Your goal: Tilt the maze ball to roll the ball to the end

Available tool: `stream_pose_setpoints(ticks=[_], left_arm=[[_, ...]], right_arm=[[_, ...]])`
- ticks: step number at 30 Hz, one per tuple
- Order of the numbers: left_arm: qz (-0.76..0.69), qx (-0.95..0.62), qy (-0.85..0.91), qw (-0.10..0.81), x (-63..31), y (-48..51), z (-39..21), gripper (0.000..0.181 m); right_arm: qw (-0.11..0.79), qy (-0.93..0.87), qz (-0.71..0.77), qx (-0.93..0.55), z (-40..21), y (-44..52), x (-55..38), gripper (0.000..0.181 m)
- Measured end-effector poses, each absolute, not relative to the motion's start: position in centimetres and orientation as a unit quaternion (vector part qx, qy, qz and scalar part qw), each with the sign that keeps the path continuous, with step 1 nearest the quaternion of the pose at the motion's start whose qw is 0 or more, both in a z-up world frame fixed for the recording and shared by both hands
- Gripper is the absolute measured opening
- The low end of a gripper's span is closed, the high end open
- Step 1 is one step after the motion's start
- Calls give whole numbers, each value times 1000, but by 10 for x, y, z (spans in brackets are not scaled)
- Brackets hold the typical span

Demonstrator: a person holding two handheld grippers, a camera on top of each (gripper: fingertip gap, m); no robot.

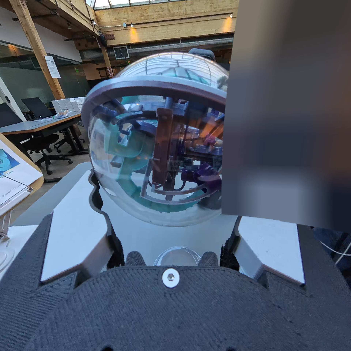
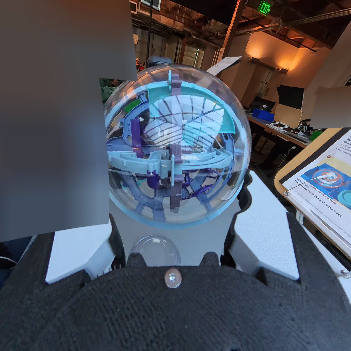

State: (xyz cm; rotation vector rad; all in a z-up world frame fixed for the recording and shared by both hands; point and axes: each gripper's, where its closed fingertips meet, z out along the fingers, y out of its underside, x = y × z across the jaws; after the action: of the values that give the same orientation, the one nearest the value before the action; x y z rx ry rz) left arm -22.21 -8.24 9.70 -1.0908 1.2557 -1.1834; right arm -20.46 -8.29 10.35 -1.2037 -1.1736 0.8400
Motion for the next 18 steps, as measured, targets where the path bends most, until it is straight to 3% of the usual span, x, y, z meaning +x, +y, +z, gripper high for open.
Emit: stream_pose_setpoints(ticks=[1, 18], left_arm=[[-494, -450, 524, 529, -224, -85, 104, 153], [-541, -369, 525, 544, -298, -111, 184, 153]], right_arm=[[591, -506, 357, -517, 108, -85, -207, 142], [663, -460, 344, -480, 181, -112, -280, 143]])
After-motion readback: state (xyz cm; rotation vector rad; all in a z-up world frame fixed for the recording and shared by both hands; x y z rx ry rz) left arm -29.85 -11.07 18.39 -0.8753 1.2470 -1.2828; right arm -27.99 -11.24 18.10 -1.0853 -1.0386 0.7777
